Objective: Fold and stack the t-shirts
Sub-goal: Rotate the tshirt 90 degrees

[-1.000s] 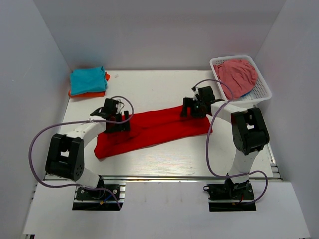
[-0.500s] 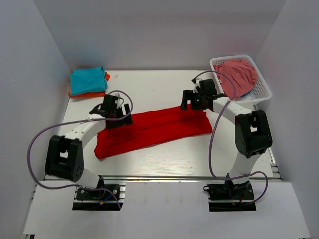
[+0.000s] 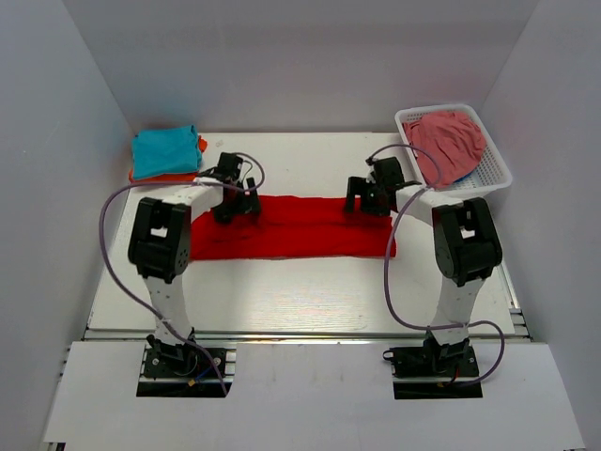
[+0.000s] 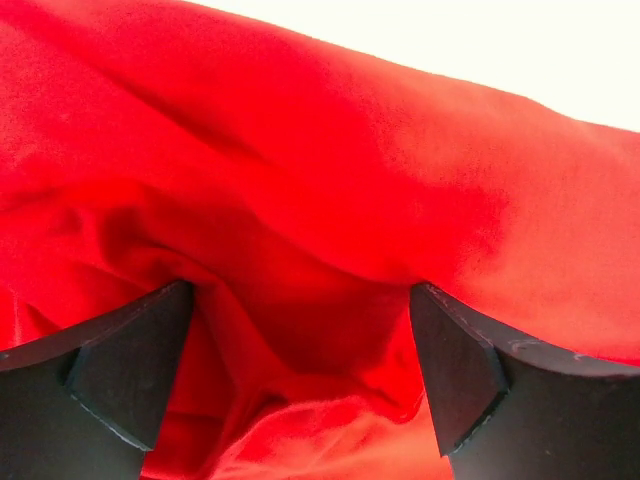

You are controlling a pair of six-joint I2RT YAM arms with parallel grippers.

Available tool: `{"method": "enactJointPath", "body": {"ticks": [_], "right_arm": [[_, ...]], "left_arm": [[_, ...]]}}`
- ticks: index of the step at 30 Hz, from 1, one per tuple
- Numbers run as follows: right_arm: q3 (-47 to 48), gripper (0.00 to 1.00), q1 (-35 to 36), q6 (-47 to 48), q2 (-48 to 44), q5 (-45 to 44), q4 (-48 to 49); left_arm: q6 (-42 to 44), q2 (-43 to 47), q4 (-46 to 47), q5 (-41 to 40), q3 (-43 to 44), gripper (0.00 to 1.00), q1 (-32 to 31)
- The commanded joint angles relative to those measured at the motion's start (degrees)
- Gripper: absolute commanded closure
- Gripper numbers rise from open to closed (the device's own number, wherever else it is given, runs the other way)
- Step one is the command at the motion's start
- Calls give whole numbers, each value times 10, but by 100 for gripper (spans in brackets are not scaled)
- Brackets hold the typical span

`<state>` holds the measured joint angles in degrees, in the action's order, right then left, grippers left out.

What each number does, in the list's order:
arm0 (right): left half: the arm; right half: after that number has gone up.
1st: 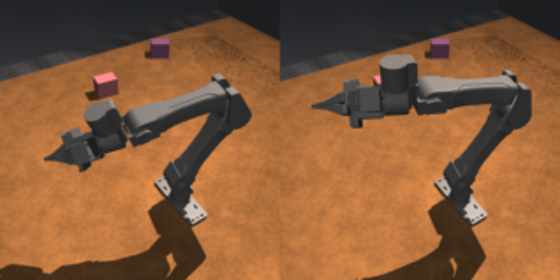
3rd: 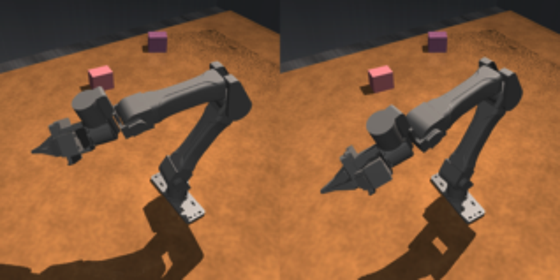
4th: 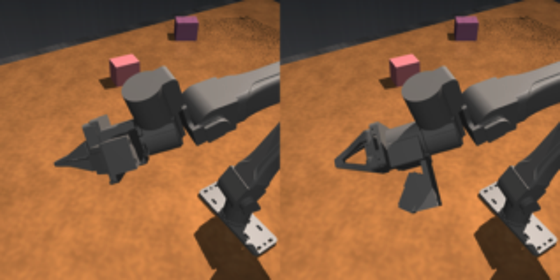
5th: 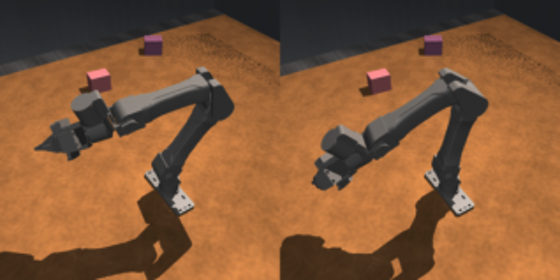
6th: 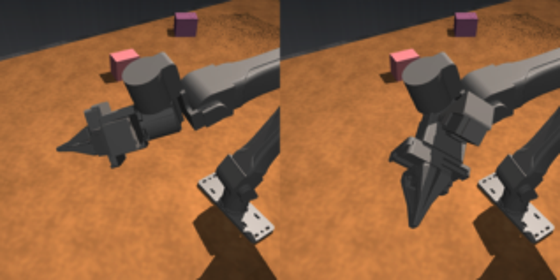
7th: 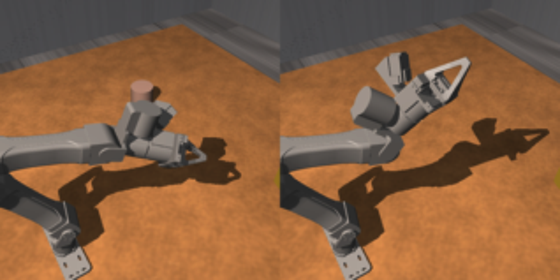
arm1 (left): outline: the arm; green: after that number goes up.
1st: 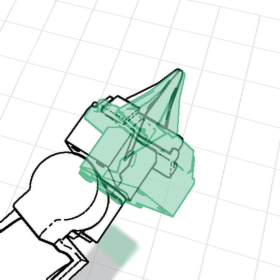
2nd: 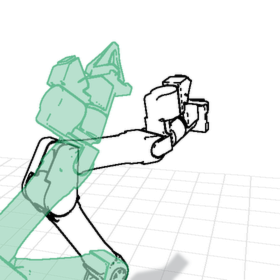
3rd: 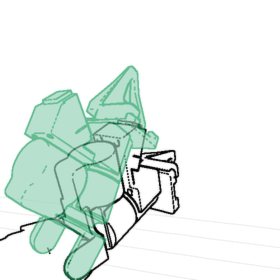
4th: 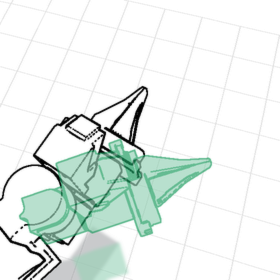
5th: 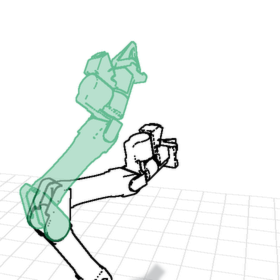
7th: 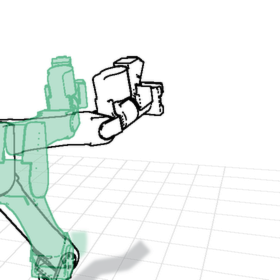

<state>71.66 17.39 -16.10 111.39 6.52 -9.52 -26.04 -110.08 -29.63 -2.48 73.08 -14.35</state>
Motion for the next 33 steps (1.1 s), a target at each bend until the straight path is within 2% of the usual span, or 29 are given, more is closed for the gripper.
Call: {"method": "enactJointPath", "body": {"ticks": [1,2,4,5,7,8,9,10,11,12,13,14,17,20,25,27,30,33], "right_arm": [[-75,10,-7,-31,-28,1,-55],[-113,10,3,-32,-48,26,-39],[-177,10,12,-21,-81,56,-21],[-219,10,27,-7,-103,100,-15],[-276,10,58,12,-134,177,-15],[-288,10,90,25,-146,199,-20],[-296,10,126,32,-151,243,-28],[-297,10,143,56,-152,271,-37],[-293,10,161,69,-149,282,-58],[-287,10,212,83,-149,287,-81],[-269,10,226,120,-152,283,-88],[-263,10,236,128,-158,278,-97],[-246,10,263,149,-181,299,-94],[-221,10,274,156,-202,320,-87],[-192,10,284,158,-213,277,-84],[-180,10,284,157,-216,271,-92],[-162,10,281,158,-231,201,-96],[-158,10,283,157,-263,162,-78]], "left_arm": [[42,-141,17,13,80,0,5],[77,-171,17,48,161,0,5],[105,-239,23,92,259,0,5],[134,-320,23,166,383,0,5],[149,-410,-8,224,531,0,-2],[156,-453,-3,285,664,0,-10],[139,-506,23,312,698,0,-16],[117,-515,106,330,697,0,-16],[102,-515,169,382,670,0,-16],[63,-504,225,377,640,0,-22],[53,-496,287,362,608,0,-22],[53,-496,304,348,608,0,-28],[28,-527,323,346,657,0,-33],[16,-522,372,337,626,0,-38],[10,-508,398,325,624,0,-49],[5,-493,412,335,624,0,-49],[-4,-444,412,346,618,0,-49],[3,-365,398,318,596,0,-49]]}}
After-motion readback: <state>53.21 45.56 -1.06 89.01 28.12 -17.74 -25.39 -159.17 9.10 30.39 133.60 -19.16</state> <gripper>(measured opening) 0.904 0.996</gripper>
